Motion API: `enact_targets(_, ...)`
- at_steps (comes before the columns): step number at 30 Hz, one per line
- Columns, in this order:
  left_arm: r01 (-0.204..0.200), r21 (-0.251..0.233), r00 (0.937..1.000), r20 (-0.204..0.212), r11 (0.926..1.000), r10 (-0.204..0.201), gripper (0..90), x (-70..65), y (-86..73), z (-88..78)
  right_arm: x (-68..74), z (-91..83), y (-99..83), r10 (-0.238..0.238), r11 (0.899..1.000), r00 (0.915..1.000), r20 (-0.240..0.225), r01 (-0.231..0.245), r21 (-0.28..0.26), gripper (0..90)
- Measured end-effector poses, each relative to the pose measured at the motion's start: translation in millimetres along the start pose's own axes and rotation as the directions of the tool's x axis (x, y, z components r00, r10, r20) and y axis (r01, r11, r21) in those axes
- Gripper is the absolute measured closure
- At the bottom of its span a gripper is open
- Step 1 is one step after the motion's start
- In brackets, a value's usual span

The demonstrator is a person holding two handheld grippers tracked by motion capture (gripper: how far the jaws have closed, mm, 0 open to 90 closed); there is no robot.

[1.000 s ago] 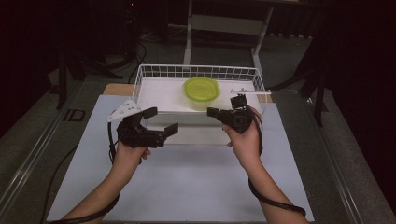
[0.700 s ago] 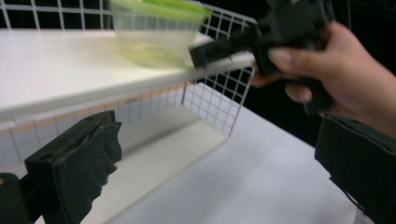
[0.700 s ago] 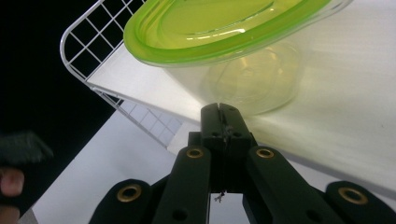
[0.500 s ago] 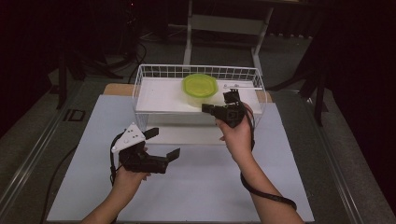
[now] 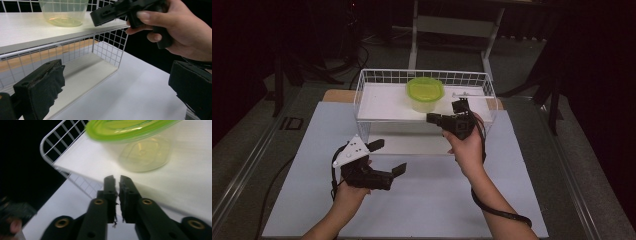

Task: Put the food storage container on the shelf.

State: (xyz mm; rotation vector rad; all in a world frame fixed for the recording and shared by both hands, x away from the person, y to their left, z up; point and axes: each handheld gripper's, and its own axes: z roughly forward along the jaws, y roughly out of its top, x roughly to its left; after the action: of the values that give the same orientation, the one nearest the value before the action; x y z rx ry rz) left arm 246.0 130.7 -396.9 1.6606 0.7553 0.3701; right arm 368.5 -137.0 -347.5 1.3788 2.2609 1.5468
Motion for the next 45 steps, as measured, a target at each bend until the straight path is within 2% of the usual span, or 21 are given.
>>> enact_targets(3,0.005,-0.005,0.9998,0.019,1.0,-0.005,0.8,1.4,0.4,-0.6,5.5,-9.3,-5.5,-0.041,0.999,0.9992,-0.003,0.041,-0.025,65.6)
enact_targets(4,0.005,-0.005,0.9998,0.019,1.0,-0.005,0.8,1.4,0.4,-0.6,5.5,-9.3,-5.5,-0.041,0.999,0.9992,-0.003,0.041,-0.025,65.6)
enact_targets(5,0.006,-0.01,0.9996,0.028,0.9999,-0.006,0.8,1.7,1.5,-1.6,7.3,-12.3,-7.5,-0.055,0.998,0.9984,-0.007,0.055,-0.03,59.5)
enact_targets(6,-0.001,-0.021,0.9996,0.027,0.9998,0.001,0.7,1.3,2.0,-2.7,8.9,-17.5,-12.4,-0.087,0.995,0.9961,-0.019,0.086,-0.043,49.3)
enact_targets(8,-0.019,-0.028,0.9995,0.024,0.9994,0.02,0.8,0.8,3.1,-4.0,10.5,-20.6,-18.3,-0.119,0.992,0.9927,-0.021,0.117,-0.049,39.4)
enact_targets(10,-0.018,-0.028,0.9993,0.031,0.9995,0.019,0.7,0.7,3.9,-4.5,10.6,-21.2,-25.5,-0.17,0.985,0.9836,-0.059,0.168,-0.041,23.1)
enact_targets(12,-0.02,-0.031,0.9991,0.037,0.9993,0.021,0.8,0.4,4.5,-4.6,12.0,-22.6,-31.4,-0.201,0.979,0.977,-0.072,0.197,-0.051,16.9)
enact_targets(14,-0.024,-0.03,0.9989,0.04,0.9993,0.025,0.8,0.2,4.3,-4.6,13.8,-25.0,-38.2,-0.24,0.969,0.9693,-0.051,0.237,-0.066,16.0)
enact_targets(18,-0.025,-0.03,0.9982,0.054,0.9993,0.026,0.7,-0.8,1.8,-4.3,12.7,-30.2,-48.6,-0.243,0.967,0.9683,-0.058,0.237,-0.093,14.7)
enact_targets(24,-0.061,-0.008,0.9956,0.071,0.9981,0.061,0.7,-4.4,-3.3,-3.6,7.9,-36.8,-66.4,-0.261,0.961,0.9647,-0.037,0.256,-0.109,14.7)
enact_targets(30,-0.044,0.005,0.9955,0.084,0.999,0.043,0.8,-3.2,-15.3,-1.9,-1.7,-39.7,-87.2,-0.252,0.964,0.9671,-0.033,0.248,-0.101,14.7)
enact_targets(34,-0.047,0.008,0.9953,0.085,0.9989,0.046,0.8,-3.2,-22.4,-1.5,-7.4,-42.5,-97.4,-0.25,0.963,0.9678,-0.034,0.244,-0.111,14.8)
enact_targets(37,-0.069,0.016,0.9932,0.095,0.9975,0.067,0.8,-4.8,-30.5,-0.9,-14.1,-47.9,-108.7,-0.265,0.958,0.964,-0.018,0.262,-0.116,14.9)
enact_targets(43,-0.074,0.047,0.9917,0.109,0.9962,0.068,0.8,-6.5,-44.1,1.4,-22.3,-56.8,-124.1,-0.283,0.953,0.959,-0.011,0.28,-0.114,14.8)
enact_targets(45,-0.073,0.055,0.9912,0.114,0.9958,0.067,0.8,-6.8,-48.5,1.9,-25.1,-59.4,-129.2,-0.281,0.954,0.9597,-0.012,0.278,-0.111,14.8)
